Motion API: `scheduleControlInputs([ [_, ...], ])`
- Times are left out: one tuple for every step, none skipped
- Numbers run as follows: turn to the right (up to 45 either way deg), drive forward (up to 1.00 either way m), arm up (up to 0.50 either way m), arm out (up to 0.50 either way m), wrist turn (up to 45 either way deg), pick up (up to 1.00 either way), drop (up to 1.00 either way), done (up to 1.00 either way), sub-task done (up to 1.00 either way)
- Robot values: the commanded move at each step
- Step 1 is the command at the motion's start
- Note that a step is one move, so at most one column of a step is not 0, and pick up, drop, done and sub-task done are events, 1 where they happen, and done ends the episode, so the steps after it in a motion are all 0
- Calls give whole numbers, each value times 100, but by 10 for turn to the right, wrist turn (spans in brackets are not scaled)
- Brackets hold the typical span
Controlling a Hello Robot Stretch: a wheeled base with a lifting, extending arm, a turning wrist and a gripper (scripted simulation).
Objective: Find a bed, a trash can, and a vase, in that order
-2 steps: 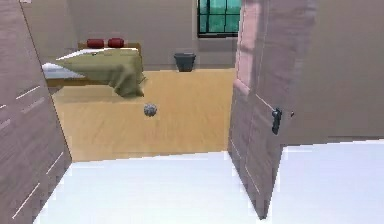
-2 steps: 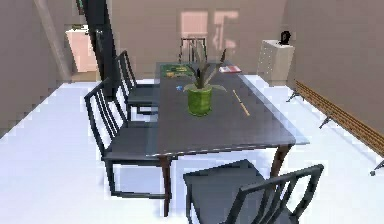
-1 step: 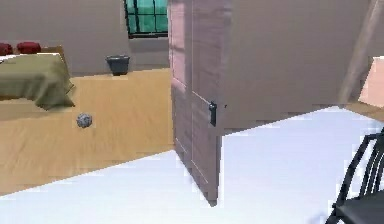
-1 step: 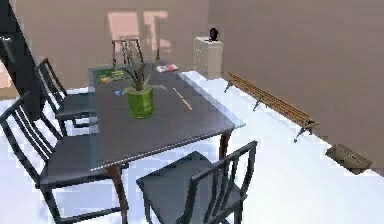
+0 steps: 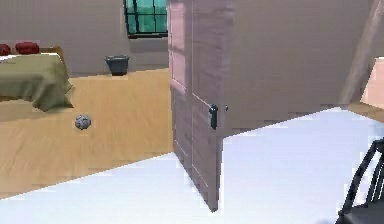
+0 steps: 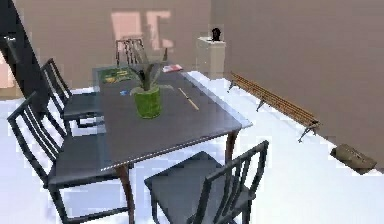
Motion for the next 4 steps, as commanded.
scheduleControlInputs([
  [240,0,0,0,0,0,0,0,0],
  [0,100,0,0,0,0,0,0,0],
  [60,0,0,0,0,0,0,0,0],
  [0,15,0,0,0,0,0,0,0],
])
